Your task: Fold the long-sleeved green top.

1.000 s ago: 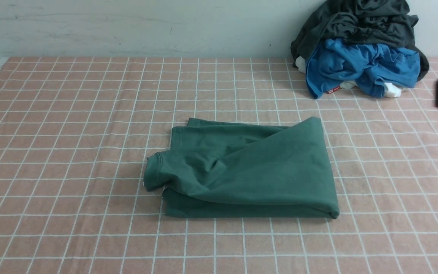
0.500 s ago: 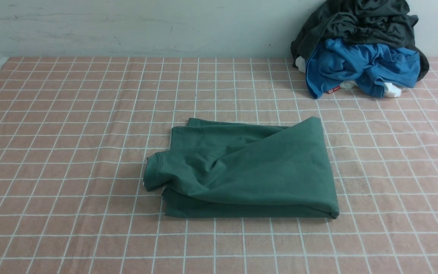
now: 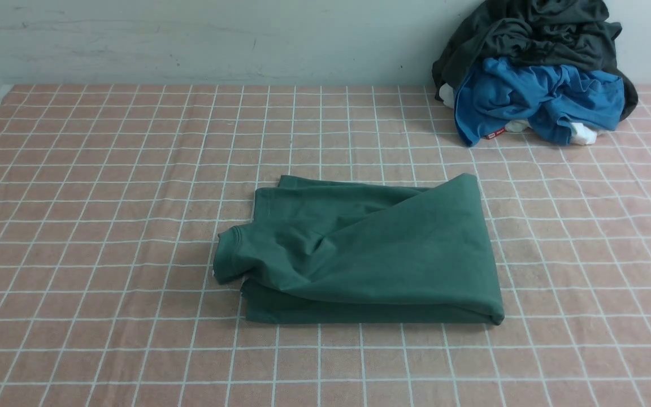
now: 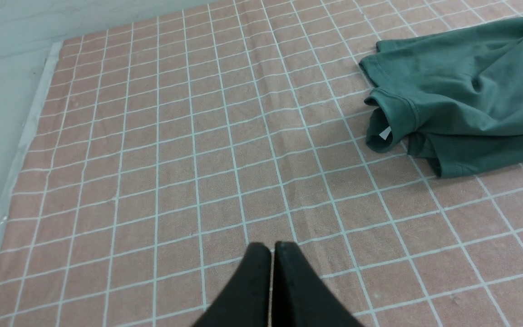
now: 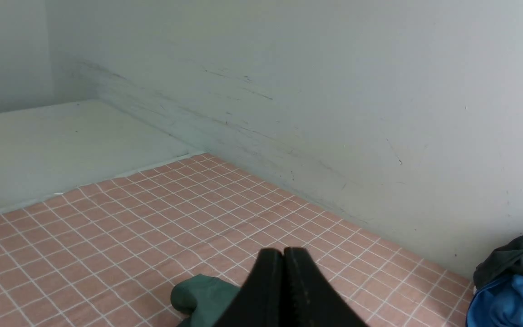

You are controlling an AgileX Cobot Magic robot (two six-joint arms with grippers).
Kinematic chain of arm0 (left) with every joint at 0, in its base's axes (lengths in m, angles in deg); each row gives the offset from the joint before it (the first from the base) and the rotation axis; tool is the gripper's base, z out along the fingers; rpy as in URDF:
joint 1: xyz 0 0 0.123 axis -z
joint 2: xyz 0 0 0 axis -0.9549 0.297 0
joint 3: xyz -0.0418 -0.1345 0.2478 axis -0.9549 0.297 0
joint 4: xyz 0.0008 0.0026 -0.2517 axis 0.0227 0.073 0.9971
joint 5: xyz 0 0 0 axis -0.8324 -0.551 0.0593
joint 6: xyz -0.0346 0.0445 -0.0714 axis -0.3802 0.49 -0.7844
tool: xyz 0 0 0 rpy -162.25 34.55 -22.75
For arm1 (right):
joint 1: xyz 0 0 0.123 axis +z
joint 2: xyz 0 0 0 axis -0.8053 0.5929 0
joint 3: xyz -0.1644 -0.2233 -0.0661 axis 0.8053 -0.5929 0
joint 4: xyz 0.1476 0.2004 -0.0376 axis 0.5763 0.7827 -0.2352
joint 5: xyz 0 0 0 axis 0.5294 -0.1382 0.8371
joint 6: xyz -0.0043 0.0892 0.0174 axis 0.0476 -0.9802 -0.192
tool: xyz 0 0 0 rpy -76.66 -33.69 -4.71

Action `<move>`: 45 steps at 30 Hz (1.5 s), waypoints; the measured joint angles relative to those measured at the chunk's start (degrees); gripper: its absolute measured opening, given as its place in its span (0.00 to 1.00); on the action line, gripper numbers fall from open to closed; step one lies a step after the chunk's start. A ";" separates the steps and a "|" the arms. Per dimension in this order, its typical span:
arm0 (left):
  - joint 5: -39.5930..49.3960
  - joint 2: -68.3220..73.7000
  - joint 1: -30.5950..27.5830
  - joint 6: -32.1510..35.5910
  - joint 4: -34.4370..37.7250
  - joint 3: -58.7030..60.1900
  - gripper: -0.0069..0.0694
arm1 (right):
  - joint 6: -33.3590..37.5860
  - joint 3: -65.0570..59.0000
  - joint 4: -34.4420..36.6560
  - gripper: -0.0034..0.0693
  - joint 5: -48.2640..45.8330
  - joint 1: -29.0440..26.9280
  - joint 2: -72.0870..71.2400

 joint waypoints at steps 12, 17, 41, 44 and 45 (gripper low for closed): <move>0.00 0.00 0.00 0.00 0.05 0.00 0.09 | -2.16 -20.28 1.47 0.03 13.55 -9.17 -8.75; 0.00 0.00 0.00 0.00 0.05 0.00 0.09 | -7.98 -32.78 0.84 0.03 16.51 -25.33 -16.43; 0.05 -0.02 0.00 0.00 0.17 0.00 0.09 | -12.29 -50.82 -1.38 0.03 16.92 -38.41 -24.00; 0.05 -0.02 0.00 0.00 0.17 0.00 0.09 | -12.29 -50.82 -1.16 0.03 16.87 -40.03 -24.00; 0.05 -0.02 0.00 0.00 0.17 0.00 0.09 | -12.29 -50.82 -1.14 0.03 16.87 -41.04 -24.00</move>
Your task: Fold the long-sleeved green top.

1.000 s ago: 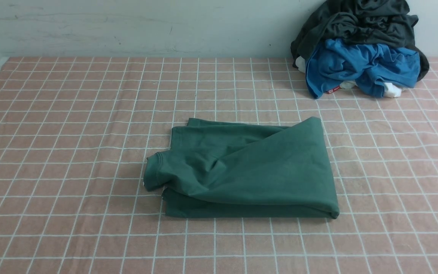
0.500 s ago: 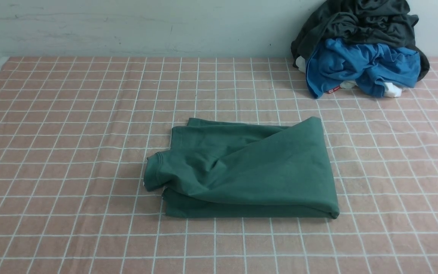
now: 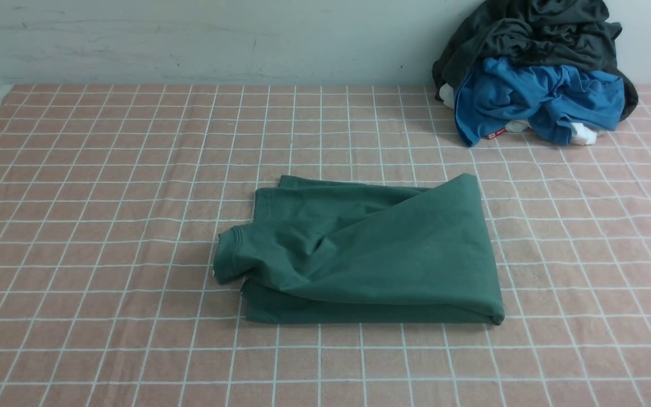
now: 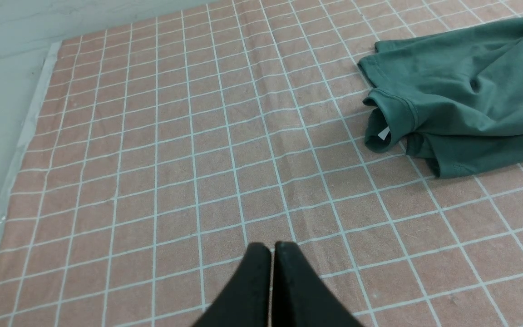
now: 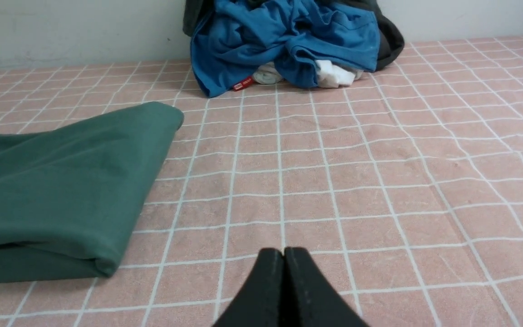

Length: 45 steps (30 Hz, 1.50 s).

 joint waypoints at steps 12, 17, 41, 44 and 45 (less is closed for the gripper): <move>0.00 0.00 0.00 0.00 0.00 0.00 0.09 | 1.98 0.00 -0.18 0.03 0.00 -2.30 0.00; 0.00 0.00 0.00 0.00 0.00 0.00 0.09 | 2.32 0.00 -0.25 0.03 0.00 -2.21 0.00; 0.00 0.00 0.00 0.00 0.00 0.00 0.09 | 2.38 0.00 -0.25 0.03 0.00 -2.21 0.00; 0.00 0.00 0.00 0.00 0.00 0.00 0.09 | 2.38 0.00 -0.25 0.03 0.00 -2.21 0.00; 0.00 0.00 0.00 0.00 0.00 0.00 0.09 | 2.38 0.00 -0.25 0.03 0.00 -2.21 0.00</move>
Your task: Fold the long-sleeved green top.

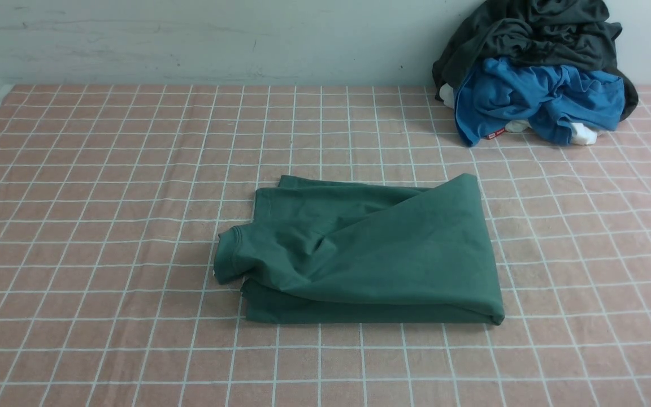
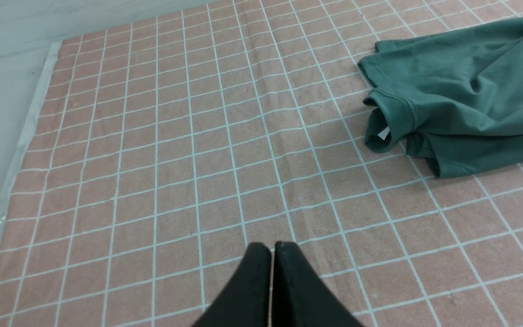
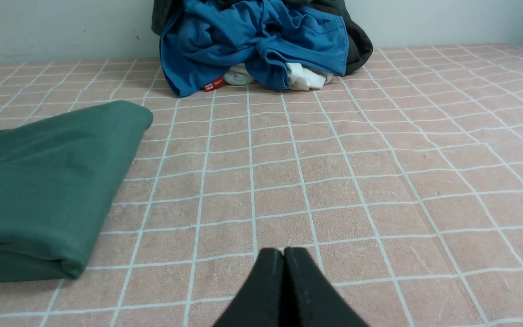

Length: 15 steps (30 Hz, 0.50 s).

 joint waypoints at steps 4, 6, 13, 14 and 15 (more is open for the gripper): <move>0.00 0.00 0.00 0.00 0.00 0.00 0.09 | 0.00 0.00 0.00 0.03 0.00 0.00 0.00; 0.00 0.00 0.00 0.00 0.00 0.00 0.09 | 0.00 0.00 0.00 0.03 0.00 0.00 0.00; -0.75 -0.33 0.00 0.00 0.00 1.63 0.09 | 0.00 0.00 0.00 0.03 0.00 0.00 0.00; -2.05 -0.88 -0.05 0.00 0.00 3.01 0.09 | 0.00 0.00 0.00 0.03 0.00 0.00 0.00; -3.65 -1.39 -0.20 0.00 0.00 4.39 0.09 | 0.00 0.00 0.00 0.03 0.00 0.00 0.00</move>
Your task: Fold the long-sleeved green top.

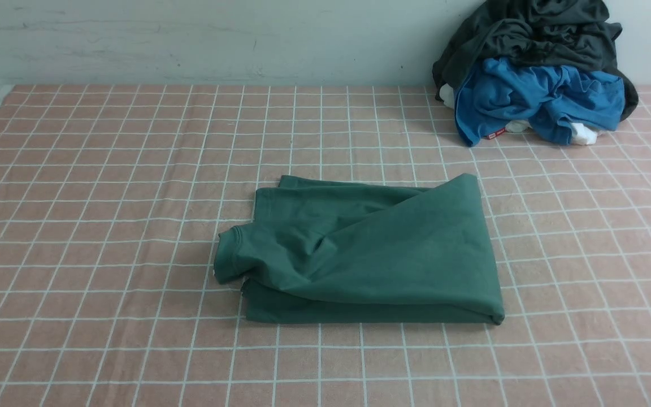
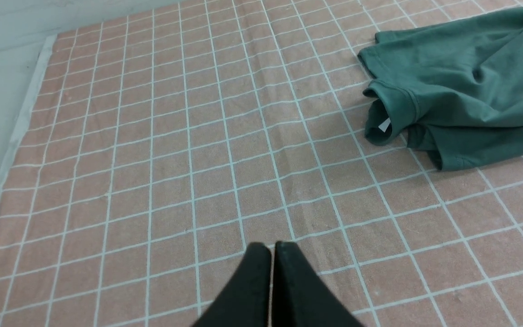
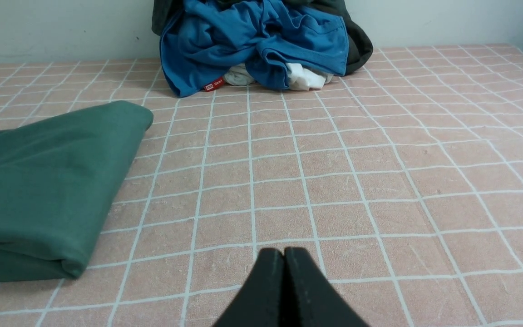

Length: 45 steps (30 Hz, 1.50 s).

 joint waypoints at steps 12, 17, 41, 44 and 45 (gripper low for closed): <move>-30.30 -9.64 -11.03 0.05 9.82 24.24 0.09 | 0.00 0.00 0.00 0.03 0.00 0.00 0.00; -31.14 -9.64 -11.99 -0.11 8.01 30.21 0.09 | 0.00 0.00 0.00 0.03 0.00 0.00 0.00; -29.39 -9.64 -11.75 -2.53 7.58 30.01 0.09 | 0.43 0.00 0.00 0.03 0.00 0.00 0.00; -29.39 -9.64 -11.75 -2.53 7.58 30.01 0.09 | 0.43 0.00 0.00 0.03 0.00 0.00 0.00; -29.39 -9.64 -11.75 -2.53 7.58 30.01 0.09 | 0.43 0.00 0.00 0.03 0.00 0.00 0.00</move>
